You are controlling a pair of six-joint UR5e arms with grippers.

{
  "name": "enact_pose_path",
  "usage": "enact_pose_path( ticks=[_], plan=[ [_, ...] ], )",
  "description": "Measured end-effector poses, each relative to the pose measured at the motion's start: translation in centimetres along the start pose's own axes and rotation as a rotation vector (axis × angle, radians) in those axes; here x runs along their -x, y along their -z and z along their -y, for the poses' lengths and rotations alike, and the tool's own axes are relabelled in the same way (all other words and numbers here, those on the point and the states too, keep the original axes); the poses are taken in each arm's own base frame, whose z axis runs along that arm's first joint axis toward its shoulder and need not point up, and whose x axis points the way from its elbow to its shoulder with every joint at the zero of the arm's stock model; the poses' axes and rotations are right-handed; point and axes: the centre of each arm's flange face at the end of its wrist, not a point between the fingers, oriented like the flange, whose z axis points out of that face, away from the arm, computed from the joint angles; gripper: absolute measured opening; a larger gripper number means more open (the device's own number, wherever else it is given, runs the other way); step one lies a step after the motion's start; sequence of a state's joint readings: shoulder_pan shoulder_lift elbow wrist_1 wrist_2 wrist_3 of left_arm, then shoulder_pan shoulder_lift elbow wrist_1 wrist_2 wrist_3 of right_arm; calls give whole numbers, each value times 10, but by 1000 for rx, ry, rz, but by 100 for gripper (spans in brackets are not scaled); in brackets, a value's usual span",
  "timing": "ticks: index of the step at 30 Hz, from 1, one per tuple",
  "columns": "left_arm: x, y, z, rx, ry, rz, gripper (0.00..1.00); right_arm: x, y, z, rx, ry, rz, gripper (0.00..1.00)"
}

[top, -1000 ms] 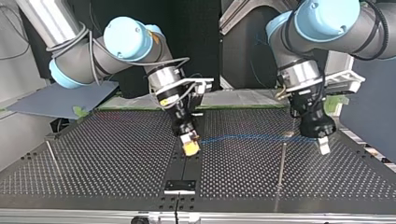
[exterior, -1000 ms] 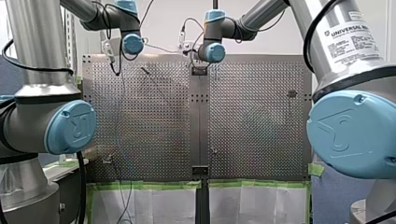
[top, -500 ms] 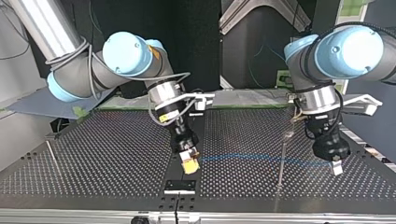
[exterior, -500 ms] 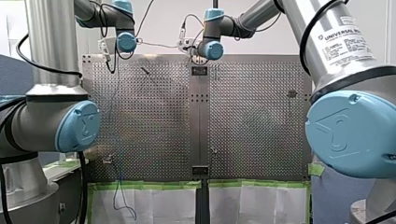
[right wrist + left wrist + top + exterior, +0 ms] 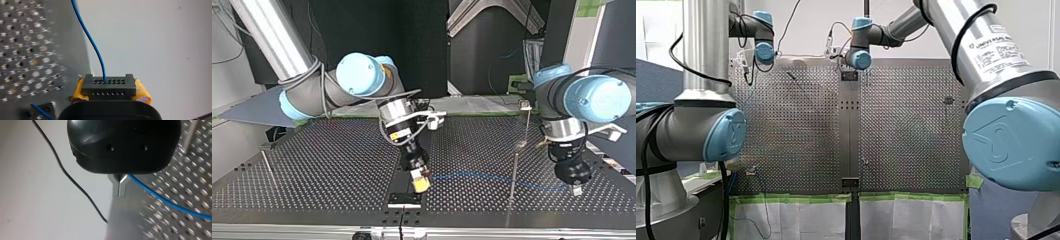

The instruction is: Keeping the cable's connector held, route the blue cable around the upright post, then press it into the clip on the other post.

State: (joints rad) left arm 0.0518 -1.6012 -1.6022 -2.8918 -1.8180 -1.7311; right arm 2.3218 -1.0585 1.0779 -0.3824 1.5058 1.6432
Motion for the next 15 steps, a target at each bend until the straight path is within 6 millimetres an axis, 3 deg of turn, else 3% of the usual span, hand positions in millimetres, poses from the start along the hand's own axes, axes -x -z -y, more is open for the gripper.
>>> enact_pose_path(
  ticks=[15],
  plan=[
    [-71, -21, 5, -103, -20, -134, 0, 44, 0, -6, 31, 26, 57, 0]
  ],
)
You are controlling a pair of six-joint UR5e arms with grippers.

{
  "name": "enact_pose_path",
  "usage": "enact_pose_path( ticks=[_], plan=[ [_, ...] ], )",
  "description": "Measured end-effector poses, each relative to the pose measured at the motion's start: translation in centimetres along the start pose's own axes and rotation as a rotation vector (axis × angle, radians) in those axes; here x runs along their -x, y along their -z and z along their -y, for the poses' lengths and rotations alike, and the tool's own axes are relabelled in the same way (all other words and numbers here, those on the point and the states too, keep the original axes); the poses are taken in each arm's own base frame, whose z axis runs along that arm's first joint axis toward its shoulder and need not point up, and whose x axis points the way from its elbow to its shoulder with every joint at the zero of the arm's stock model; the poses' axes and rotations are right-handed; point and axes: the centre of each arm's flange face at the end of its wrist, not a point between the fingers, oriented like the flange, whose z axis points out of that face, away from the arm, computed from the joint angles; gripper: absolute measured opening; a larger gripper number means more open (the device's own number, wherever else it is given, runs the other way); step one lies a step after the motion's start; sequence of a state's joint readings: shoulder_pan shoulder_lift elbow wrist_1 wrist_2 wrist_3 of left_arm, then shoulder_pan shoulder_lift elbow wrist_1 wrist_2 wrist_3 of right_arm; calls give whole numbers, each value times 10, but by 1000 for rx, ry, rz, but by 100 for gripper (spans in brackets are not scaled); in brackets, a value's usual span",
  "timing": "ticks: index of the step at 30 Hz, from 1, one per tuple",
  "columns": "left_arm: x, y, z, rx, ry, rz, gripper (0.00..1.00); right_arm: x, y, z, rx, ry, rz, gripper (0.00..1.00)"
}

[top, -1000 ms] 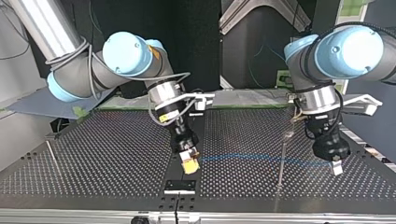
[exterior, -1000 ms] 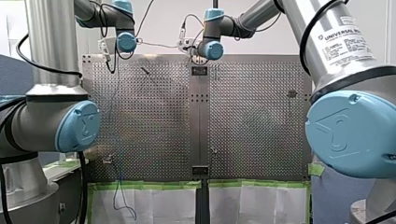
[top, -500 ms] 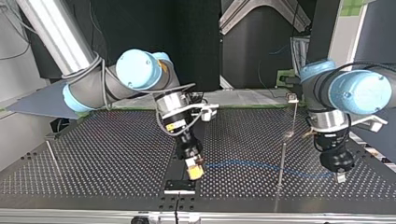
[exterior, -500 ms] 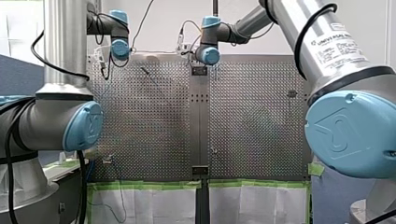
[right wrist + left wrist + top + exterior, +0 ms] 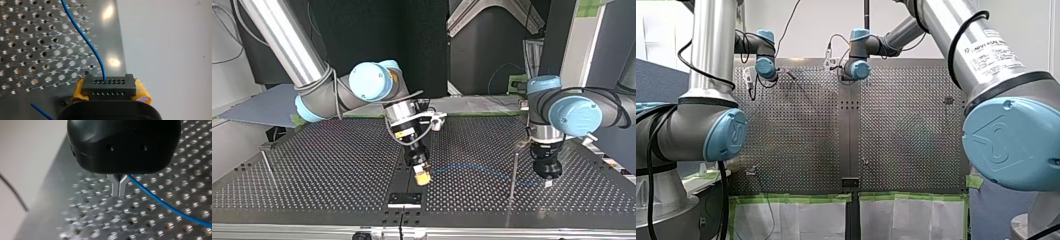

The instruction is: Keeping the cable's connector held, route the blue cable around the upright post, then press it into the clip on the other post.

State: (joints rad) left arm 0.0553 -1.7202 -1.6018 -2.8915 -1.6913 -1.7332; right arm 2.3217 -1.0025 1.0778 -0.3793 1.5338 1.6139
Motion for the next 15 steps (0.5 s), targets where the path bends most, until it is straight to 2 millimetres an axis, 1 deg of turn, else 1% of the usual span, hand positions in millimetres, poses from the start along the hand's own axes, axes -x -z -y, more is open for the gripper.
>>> enact_pose_path(
  ticks=[10, 15],
  plan=[
    [-15, -6, 5, -58, 27, -29, 0, 26, 2, 2, -2, 7, 48, 0],
    [-21, -7, 5, -62, 56, -42, 0, 44, 7, 5, -4, 13, 88, 0]
  ],
)
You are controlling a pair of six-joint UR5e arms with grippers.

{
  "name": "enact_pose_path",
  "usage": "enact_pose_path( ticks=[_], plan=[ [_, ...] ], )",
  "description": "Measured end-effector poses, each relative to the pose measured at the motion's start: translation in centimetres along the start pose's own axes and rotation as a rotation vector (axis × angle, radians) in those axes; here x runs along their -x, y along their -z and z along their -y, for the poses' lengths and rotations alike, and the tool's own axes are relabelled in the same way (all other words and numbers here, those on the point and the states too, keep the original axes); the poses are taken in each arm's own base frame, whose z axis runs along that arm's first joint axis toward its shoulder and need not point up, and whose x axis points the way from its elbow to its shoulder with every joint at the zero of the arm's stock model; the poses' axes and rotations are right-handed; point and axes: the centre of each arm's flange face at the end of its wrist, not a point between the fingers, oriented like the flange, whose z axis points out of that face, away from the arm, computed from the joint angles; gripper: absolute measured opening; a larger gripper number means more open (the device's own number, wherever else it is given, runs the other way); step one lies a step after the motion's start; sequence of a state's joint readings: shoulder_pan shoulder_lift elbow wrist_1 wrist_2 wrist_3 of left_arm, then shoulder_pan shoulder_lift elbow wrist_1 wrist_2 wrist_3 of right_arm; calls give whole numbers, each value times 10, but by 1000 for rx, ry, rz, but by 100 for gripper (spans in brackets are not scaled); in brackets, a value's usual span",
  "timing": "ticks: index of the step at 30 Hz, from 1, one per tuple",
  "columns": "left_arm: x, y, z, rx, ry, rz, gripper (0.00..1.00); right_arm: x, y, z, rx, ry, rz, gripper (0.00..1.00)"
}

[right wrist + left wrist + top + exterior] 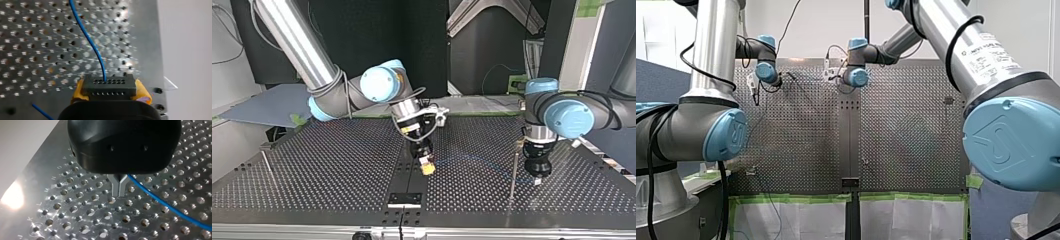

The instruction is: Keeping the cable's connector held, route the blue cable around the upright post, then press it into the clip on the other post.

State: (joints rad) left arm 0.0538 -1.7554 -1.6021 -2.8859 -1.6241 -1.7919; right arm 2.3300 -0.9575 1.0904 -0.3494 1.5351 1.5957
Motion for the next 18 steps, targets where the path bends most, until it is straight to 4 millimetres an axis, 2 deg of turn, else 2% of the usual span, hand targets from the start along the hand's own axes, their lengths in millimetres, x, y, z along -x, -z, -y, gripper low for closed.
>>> enact_pose_path(
  ticks=[1, 2, 3, 5, 6, 8, 9, 11, 12, 13, 14, 15, 17, 18],
  plan=[
    [-2, 0, 0, -1, 7, -6, 3, 4, 1, 0, 0, 1, 7, 0],
    [-6, -1, 0, -3, 18, -17, 11, 9, 2, 1, 1, 1, 16, 0],
    [-10, -1, 1, -6, 25, -27, 11, 13, 3, 1, 1, 2, 24, 0],
    [-18, -2, 2, -14, 41, -52, 36, 24, 6, 2, 2, 2, 43, 0],
    [-21, -2, 3, -15, 47, -62, 36, 29, 7, 2, 2, 3, 51, 0],
    [-25, -1, 4, -15, 61, -79, 53, 40, 10, 1, 6, 4, 70, 0],
    [-26, -1, 4, -14, 68, -84, 53, 45, 12, 1, 9, 5, 77, 0],
    [-28, 0, 4, -11, 84, -92, 67, 55, 14, 0, 15, 5, 95, 0],
    [-28, 0, 4, -9, 91, -94, 67, 60, 15, 0, 17, 6, 102, 0],
    [-28, 0, 4, -8, 98, -96, 78, 64, 16, 0, 19, 7, 109, 0],
    [-29, 1, 4, -6, 104, -98, 84, 71, 17, 1, 21, 10, 119, 0],
    [-29, 1, 4, -6, 107, -99, 84, 76, 18, 1, 23, 12, 127, 0],
    [-30, 0, 3, -3, 112, -102, 96, 87, 19, 2, 27, 15, 144, 0],
    [-31, 0, 3, -1, 113, -104, 96, 93, 20, 2, 29, 16, 153, 0]
  ],
)
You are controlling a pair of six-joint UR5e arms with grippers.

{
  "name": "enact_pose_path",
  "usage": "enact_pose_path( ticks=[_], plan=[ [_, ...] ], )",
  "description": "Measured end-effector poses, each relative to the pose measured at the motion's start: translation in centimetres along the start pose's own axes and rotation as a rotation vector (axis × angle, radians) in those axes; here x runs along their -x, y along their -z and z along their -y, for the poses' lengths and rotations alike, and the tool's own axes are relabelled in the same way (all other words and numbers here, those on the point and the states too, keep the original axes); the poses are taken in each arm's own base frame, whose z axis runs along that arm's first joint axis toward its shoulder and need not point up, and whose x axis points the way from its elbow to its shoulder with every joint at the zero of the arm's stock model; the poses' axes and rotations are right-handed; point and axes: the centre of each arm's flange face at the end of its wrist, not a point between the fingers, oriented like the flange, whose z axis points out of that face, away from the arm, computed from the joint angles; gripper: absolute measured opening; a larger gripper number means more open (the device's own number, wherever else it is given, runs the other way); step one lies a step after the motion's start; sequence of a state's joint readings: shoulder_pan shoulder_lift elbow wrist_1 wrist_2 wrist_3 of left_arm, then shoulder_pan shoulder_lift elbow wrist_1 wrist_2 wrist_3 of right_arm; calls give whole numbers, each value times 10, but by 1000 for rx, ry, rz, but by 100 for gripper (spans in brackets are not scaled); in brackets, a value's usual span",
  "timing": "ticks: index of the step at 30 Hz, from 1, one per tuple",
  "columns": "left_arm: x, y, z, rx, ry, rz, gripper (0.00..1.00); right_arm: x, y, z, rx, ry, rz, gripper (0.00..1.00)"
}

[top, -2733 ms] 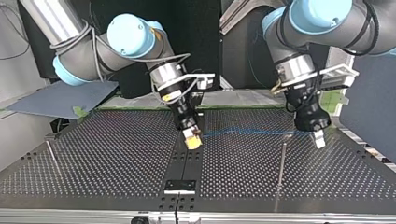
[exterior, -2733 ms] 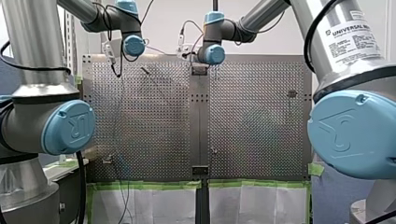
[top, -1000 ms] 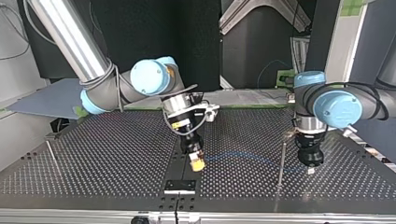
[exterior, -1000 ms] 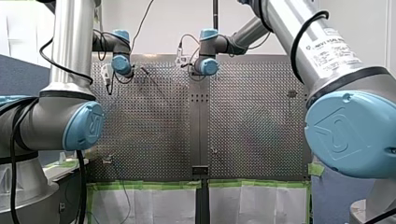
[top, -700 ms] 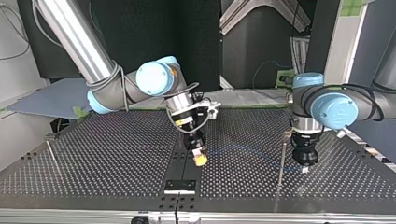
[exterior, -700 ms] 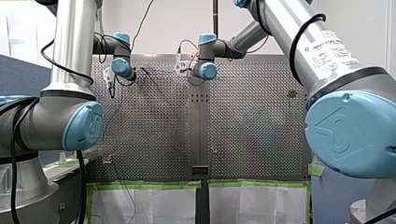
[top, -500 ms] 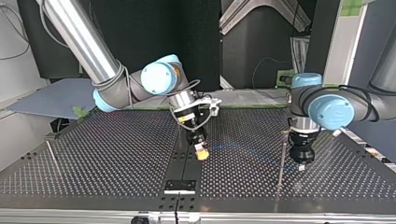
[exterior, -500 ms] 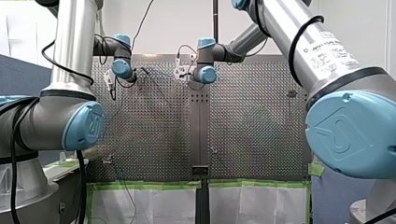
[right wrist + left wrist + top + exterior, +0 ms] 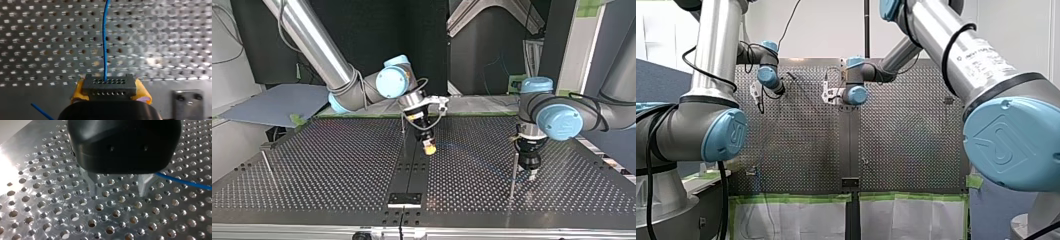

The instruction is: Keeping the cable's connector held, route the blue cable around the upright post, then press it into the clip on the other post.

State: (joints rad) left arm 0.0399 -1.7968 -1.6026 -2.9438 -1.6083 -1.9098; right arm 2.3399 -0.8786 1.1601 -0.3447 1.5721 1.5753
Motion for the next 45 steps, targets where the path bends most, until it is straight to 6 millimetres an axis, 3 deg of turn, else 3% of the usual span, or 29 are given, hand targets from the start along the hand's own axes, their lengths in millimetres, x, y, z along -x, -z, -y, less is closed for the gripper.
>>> enact_pose_path(
  ticks=[12, 28, 45],
  plan=[
    [-35, -14, -8, 7, -2, -62, 99, 59, 15, -1, 46, 9, 87, 0],
    [-36, -15, -9, 19, 1, -55, 99, 112, 43, -3, 61, 3, 127, 0],
    [-37, -15, -7, 15, 8, -52, 99, 210, 59, -10, 106, -5, 232, 0]
  ],
)
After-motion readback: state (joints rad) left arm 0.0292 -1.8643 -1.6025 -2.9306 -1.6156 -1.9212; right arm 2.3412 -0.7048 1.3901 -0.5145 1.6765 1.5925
